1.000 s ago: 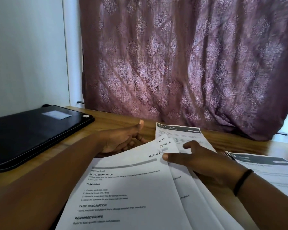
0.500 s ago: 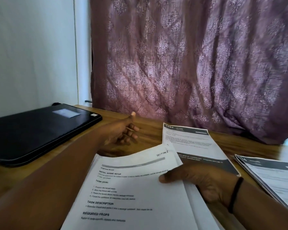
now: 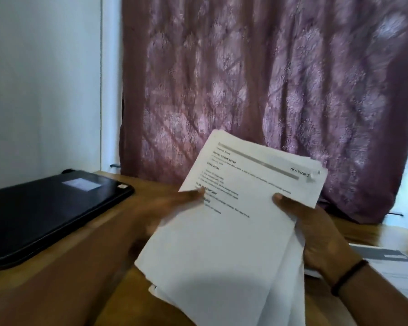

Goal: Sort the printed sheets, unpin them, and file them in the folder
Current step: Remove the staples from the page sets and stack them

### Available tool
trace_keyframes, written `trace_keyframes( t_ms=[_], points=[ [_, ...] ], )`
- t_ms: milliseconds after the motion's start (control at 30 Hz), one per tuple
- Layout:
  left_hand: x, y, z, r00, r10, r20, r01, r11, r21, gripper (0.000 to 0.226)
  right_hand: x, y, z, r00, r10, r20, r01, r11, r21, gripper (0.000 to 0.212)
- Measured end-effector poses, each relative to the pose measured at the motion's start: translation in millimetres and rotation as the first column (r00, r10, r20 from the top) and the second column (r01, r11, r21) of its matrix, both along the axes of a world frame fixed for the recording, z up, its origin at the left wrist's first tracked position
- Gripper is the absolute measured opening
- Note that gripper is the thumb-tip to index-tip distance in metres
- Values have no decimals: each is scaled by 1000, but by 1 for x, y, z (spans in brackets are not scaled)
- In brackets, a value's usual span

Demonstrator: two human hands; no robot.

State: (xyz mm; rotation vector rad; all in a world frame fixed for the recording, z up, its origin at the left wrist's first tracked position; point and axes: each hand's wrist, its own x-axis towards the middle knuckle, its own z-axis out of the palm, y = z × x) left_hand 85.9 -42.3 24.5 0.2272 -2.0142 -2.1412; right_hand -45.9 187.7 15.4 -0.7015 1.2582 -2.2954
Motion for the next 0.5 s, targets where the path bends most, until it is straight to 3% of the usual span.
trace_keyframes(
  t_ms=[133,200,267,300,367,433,500],
  points=[
    [10,32,14,995,-48,-91,47,999,-15,27,10,9,16,963,-255,-87,230,947,-224,42],
    [10,42,20,977,66,-201,-80,995,-63,25,12,15,26,929,-354,-108,304,897,-321,68],
    [8,50,32,911,218,-349,-256,964,-65,15,13,23,34,875,-458,-158,381,852,-360,79],
    [6,52,38,864,287,-414,-335,941,-47,11,20,27,42,858,-475,-198,396,855,-335,74],
    [3,56,46,805,347,-481,-410,912,-29,10,22,31,44,820,-448,-356,384,892,-237,38],
    [3,59,50,839,298,-454,-375,923,-87,14,25,31,38,810,-378,-448,368,923,-112,13],
    [4,61,53,898,198,-392,-267,955,-130,30,27,25,34,772,-364,-521,401,915,-45,12]
  ],
)
